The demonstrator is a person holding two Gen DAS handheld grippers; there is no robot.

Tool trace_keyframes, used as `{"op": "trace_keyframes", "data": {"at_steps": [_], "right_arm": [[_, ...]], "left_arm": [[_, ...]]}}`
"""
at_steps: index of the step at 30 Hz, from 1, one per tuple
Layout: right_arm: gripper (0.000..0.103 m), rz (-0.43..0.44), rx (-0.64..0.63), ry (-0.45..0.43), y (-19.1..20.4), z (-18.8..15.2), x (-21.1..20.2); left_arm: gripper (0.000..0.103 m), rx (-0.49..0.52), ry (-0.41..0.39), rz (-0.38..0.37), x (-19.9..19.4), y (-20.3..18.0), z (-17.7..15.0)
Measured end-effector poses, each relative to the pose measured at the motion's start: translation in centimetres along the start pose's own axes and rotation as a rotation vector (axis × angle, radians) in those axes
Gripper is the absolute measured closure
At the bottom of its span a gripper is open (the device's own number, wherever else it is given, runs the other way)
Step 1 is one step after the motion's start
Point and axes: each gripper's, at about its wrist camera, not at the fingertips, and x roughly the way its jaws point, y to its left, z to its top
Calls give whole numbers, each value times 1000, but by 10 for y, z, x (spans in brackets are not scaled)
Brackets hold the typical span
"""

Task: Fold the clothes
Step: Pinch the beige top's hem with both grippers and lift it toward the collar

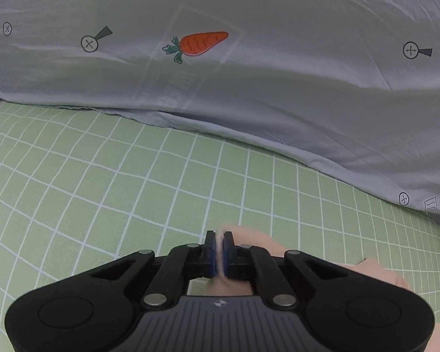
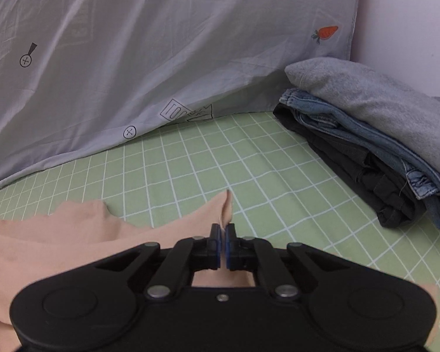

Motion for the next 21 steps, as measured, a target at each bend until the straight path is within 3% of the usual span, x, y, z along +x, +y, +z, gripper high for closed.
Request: {"op": "trace_keyframes", "data": {"at_steps": [4, 10, 16, 17, 21], "right_arm": [[100, -43, -32, -54, -5, 12, -6], [100, -73, -1, 48, -15, -5, 32], [100, -93, 15, 134, -19, -23, 62], [100, -94, 22, 147, -21, -26, 66], [97, -104, 29, 161, -21, -28, 70]], "left_arm": [[97, 89, -24, 60, 4, -22, 7], [96, 186, 42, 117, 52, -43, 0], [92, 213, 39, 149, 74, -47, 1], [89, 212, 37, 143, 76, -46, 3], [47, 185, 37, 133, 73, -41, 10]]}}
